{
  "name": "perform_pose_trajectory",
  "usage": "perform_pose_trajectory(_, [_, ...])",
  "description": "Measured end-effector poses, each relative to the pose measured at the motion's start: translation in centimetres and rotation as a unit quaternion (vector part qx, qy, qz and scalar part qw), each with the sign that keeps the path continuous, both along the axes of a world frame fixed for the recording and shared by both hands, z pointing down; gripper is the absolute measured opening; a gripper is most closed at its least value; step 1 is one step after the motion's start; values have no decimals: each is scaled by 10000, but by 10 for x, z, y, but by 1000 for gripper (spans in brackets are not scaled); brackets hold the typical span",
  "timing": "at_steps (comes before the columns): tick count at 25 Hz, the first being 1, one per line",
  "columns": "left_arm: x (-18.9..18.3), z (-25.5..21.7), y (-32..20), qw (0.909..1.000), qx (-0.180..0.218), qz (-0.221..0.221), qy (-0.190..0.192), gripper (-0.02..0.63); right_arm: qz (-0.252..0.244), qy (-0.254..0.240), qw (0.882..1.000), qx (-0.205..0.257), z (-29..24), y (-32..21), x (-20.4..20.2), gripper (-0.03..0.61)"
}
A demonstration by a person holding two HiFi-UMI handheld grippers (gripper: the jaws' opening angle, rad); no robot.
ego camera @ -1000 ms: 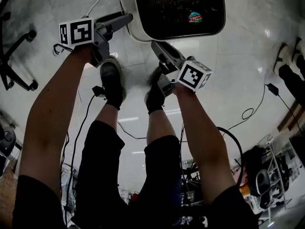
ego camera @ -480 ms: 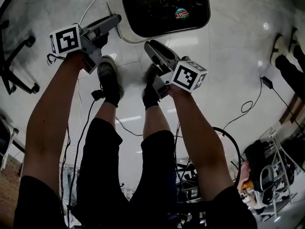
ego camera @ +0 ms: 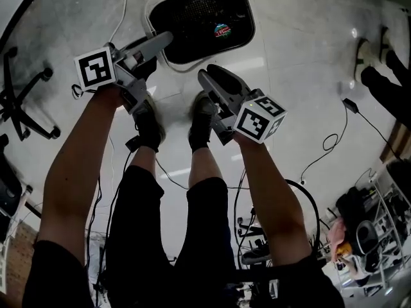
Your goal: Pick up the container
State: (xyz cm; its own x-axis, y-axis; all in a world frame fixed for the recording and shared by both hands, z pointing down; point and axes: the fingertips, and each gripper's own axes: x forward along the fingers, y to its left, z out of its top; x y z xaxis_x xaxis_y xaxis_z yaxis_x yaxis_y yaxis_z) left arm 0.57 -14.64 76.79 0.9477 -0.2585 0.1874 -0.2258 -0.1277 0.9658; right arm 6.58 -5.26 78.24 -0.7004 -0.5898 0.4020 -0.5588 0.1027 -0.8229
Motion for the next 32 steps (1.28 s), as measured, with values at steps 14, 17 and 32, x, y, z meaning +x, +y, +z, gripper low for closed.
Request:
perform_pose_trajectory(14, [75, -15, -20, 9982, 192, 366, -445, 28, 258, 298, 9987, 335, -43, 7, 55, 109])
perform_pose_trajectory(17, [79, -22, -21, 9985, 113, 324, -421, 12, 434, 299, 9980, 348, -58, 12, 62, 109])
perform_pose_trajectory(32, [35, -155, 20, 9991, 346, 179, -168, 11, 270, 701, 9922, 990, -186, -1, 63, 109])
